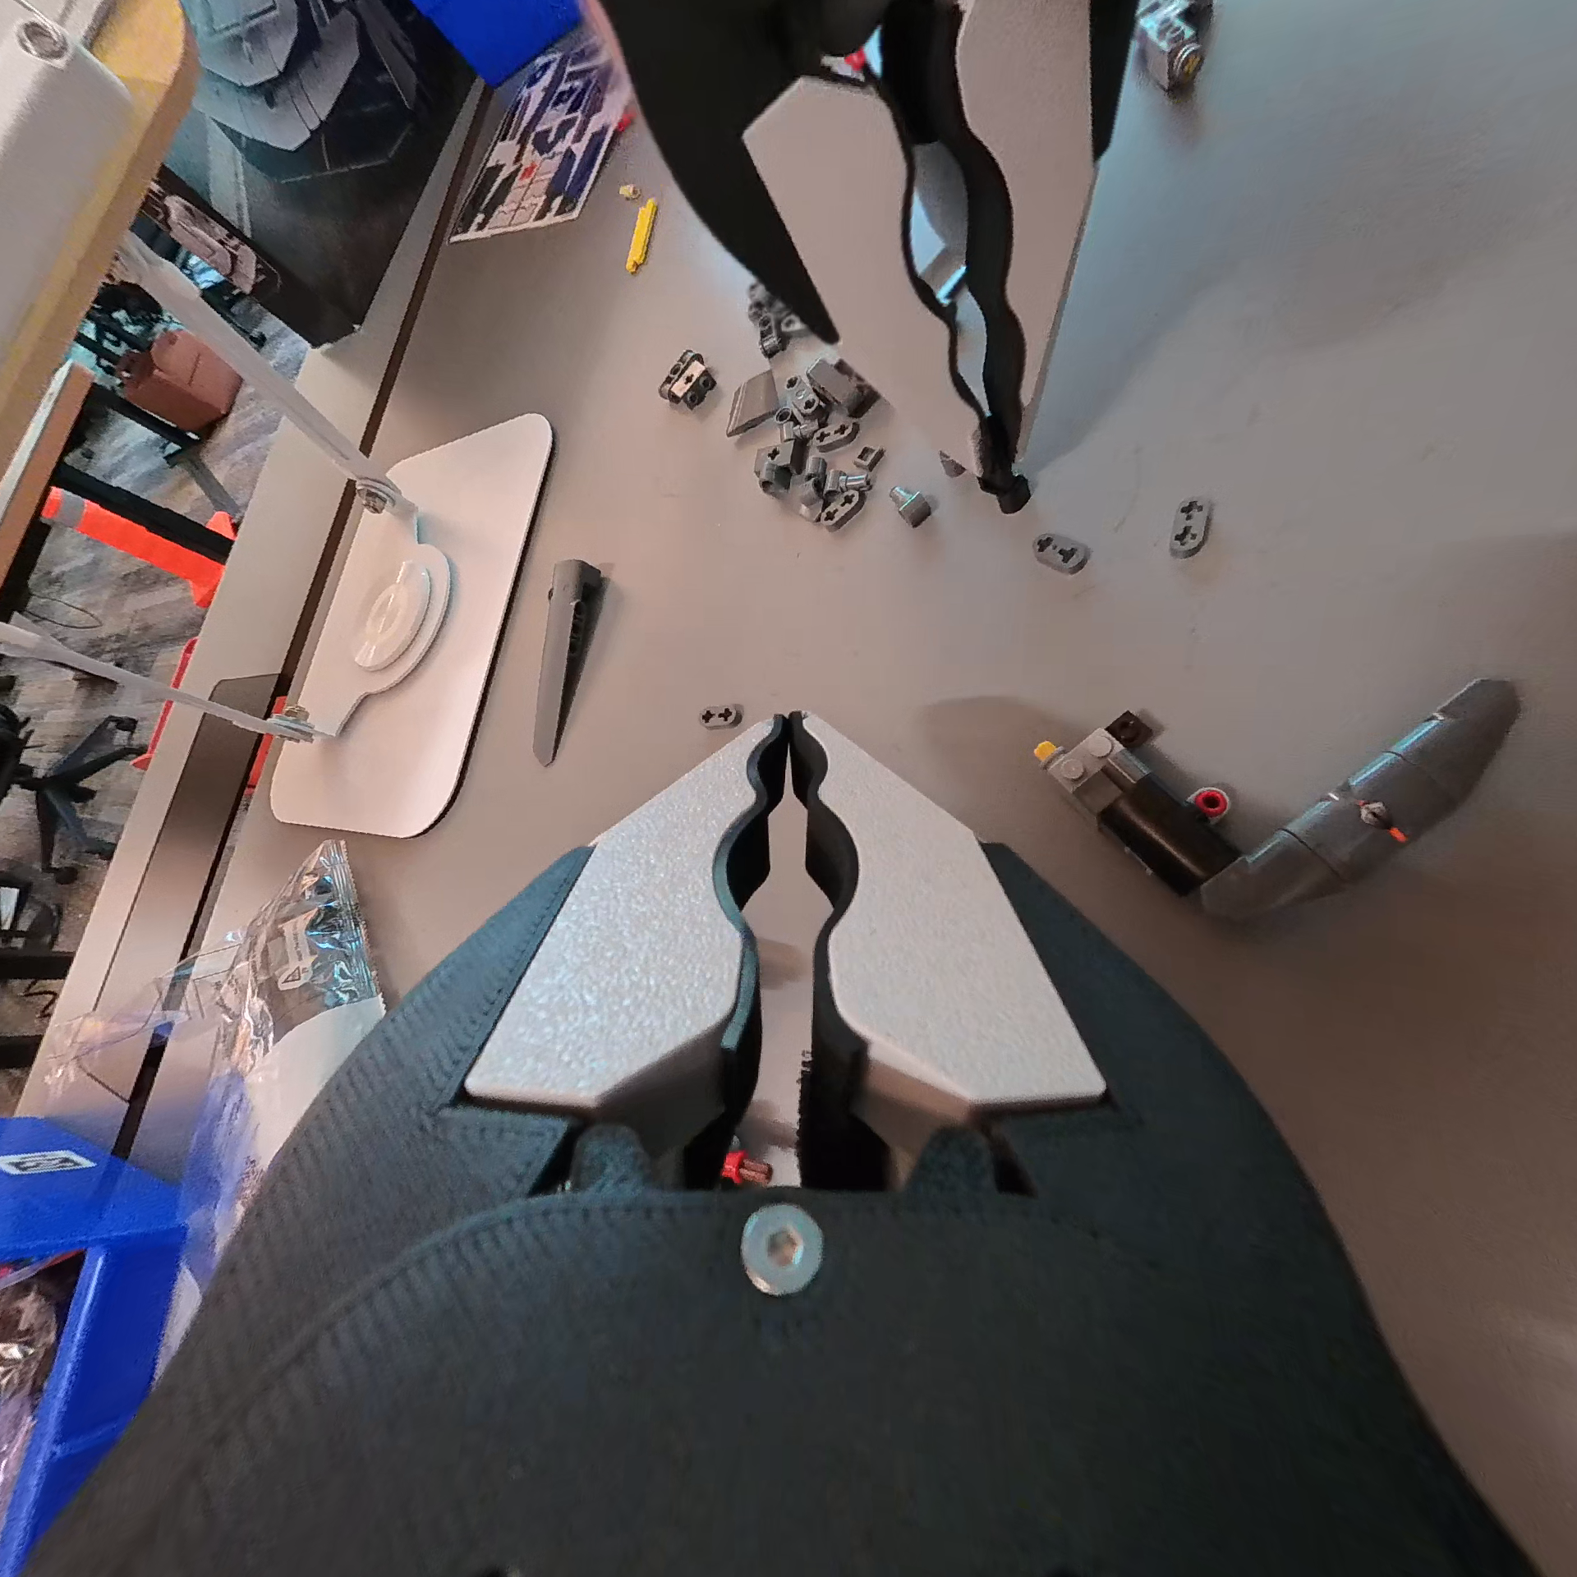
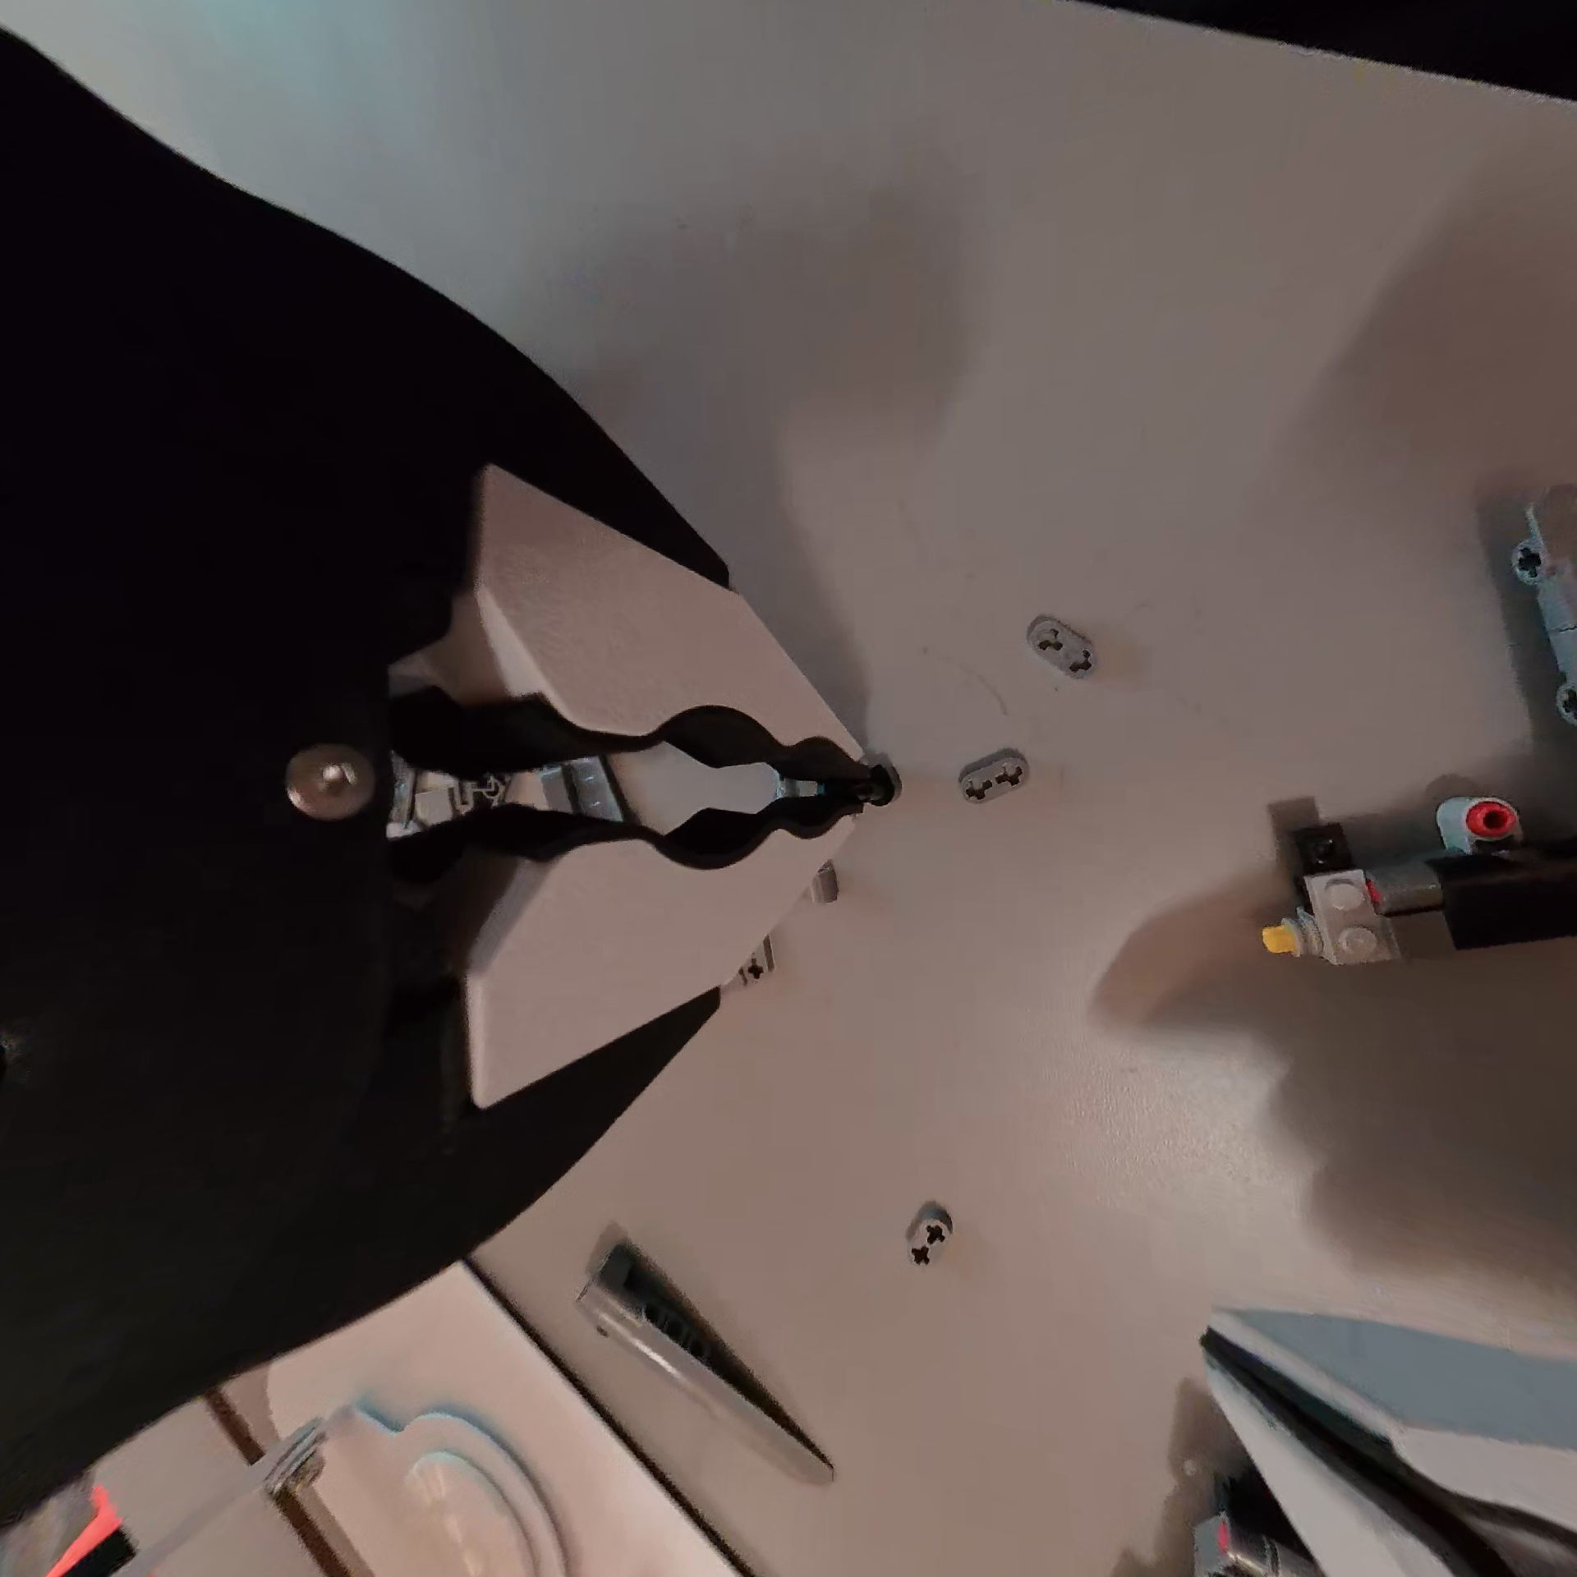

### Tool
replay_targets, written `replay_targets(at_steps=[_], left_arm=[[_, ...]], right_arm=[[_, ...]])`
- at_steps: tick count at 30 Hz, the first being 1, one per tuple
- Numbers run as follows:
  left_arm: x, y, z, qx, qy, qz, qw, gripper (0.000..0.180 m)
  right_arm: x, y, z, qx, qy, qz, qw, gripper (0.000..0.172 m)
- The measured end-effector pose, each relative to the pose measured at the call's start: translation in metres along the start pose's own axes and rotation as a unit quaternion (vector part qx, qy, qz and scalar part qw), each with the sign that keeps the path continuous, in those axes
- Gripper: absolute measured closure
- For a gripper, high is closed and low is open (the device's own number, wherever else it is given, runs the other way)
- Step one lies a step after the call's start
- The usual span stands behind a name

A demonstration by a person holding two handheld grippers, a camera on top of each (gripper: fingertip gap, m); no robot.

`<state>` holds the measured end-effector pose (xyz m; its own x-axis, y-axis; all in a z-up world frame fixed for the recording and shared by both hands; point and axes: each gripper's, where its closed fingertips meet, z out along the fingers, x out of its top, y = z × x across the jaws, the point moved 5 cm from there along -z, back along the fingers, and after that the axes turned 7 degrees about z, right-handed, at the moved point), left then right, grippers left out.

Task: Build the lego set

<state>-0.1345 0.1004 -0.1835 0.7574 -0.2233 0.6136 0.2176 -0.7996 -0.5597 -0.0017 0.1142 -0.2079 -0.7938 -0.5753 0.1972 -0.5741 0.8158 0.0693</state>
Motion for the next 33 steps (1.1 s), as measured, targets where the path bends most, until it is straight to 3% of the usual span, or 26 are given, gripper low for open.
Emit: replay_targets(at_steps=[15,26,33], left_arm=[[0.001,0.001,0.0,0.0,0.0,0.001,1.0,0.18],[0.001,0.002,0.003,-0.005,0.0,-0.003,1.0,0.18],[0.024,0.017,0.014,-0.017,0.018,0.013,1.0,0.18]], right_arm=[[0.0,-0.003,0.011,-0.005,-0.122,-0.066,0.99,0.172],[0.002,-0.006,0.01,-0.01,-0.043,-0.019,0.999,0.172],[-0.001,-0.004,-0.001,-0.028,0.014,0.032,0.999,0.172]])
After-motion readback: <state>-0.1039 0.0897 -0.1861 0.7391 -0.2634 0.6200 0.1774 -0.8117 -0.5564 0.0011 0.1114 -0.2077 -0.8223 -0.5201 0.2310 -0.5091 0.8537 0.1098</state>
